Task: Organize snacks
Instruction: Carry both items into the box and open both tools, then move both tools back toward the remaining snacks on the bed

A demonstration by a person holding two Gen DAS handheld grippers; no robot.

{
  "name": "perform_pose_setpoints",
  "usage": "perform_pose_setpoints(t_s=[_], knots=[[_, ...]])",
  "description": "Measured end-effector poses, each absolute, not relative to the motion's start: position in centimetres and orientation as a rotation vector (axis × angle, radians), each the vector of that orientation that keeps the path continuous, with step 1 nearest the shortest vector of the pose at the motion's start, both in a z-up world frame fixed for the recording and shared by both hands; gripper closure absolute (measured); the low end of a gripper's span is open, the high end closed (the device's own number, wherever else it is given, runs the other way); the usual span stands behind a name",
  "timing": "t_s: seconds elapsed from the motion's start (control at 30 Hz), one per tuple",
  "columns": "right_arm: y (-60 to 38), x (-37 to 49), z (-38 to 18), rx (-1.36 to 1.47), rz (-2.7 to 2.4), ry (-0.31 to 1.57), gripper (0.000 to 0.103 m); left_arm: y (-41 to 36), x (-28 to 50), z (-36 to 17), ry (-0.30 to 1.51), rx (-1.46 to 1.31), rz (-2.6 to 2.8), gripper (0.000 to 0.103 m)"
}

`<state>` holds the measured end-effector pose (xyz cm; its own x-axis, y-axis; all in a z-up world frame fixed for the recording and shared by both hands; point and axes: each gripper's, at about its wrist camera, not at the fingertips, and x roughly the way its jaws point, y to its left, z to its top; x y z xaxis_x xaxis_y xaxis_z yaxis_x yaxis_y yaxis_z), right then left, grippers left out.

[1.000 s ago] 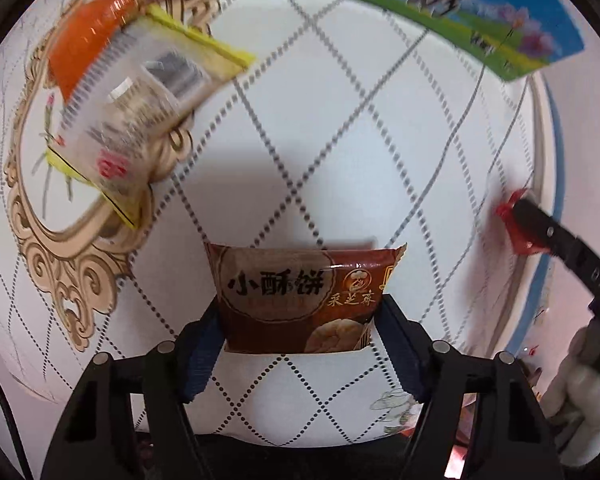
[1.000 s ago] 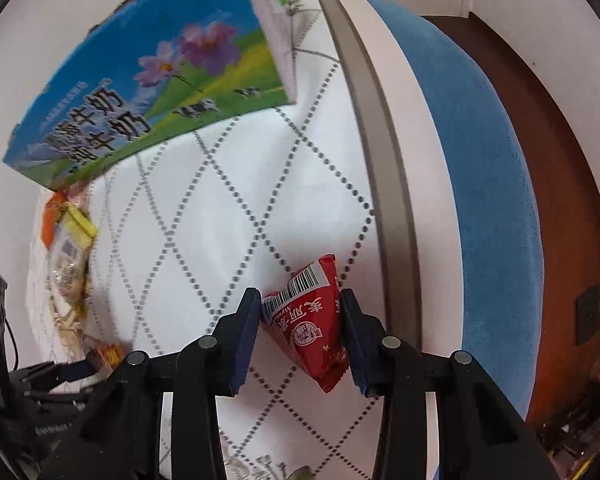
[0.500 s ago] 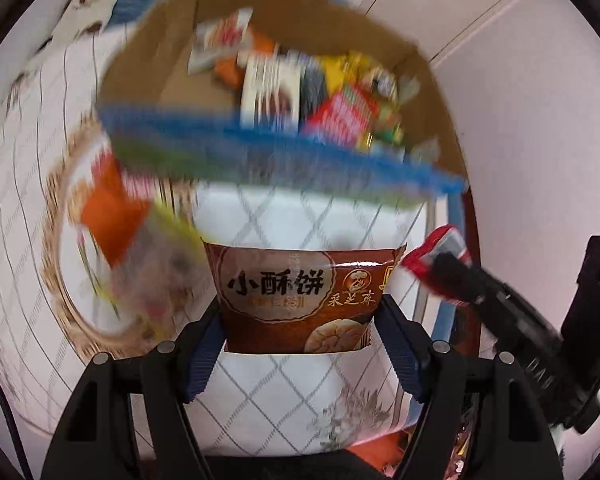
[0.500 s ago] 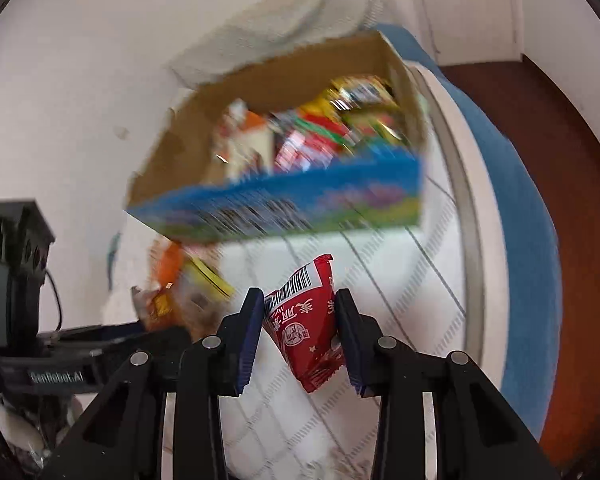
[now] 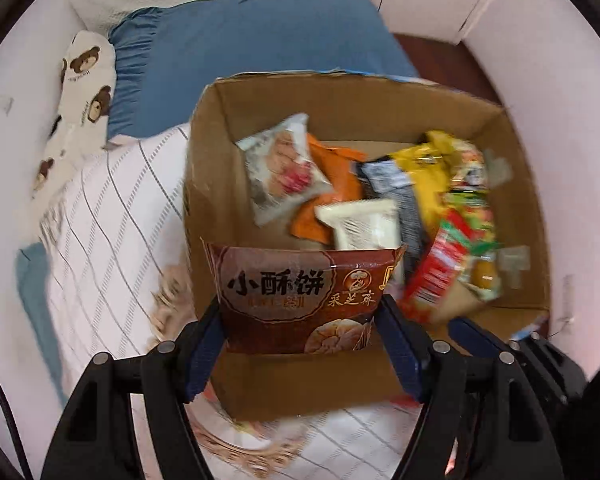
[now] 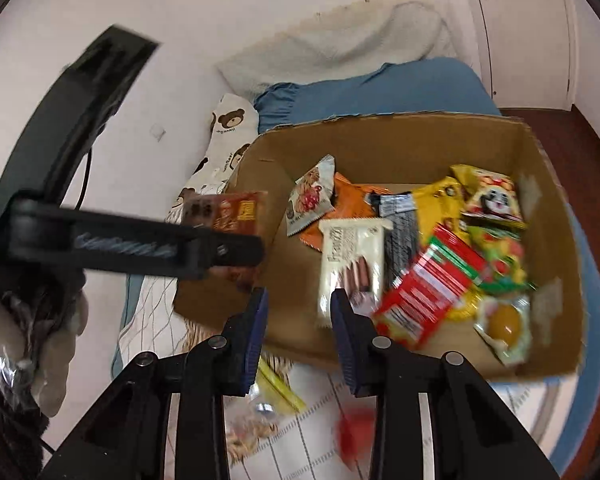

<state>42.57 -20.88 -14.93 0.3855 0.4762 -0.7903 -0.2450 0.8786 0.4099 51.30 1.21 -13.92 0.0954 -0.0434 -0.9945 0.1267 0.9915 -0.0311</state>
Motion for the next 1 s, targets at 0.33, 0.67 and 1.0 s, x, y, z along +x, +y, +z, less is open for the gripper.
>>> perform_pose_setpoints(t_s=[0.33, 0.67, 1.0], knots=[[-22.7, 45.3, -18.2, 0.303, 0.426, 1.179, 0.068, 1.8, 53.6, -18.2, 1.555, 0.108, -0.107, 0.028], [-27.4, 41.2, -15.8, 0.434, 0.357, 1.152, 0.028, 2.1, 52.2, -16.0, 1.474, 0.049, -0.082, 0.016], [-28.9, 32.8, -19.5, 0.477, 0.311, 1.225, 0.028, 2.9, 37.4, -13.6, 1.226, 0.241, -0.038, 0.016]])
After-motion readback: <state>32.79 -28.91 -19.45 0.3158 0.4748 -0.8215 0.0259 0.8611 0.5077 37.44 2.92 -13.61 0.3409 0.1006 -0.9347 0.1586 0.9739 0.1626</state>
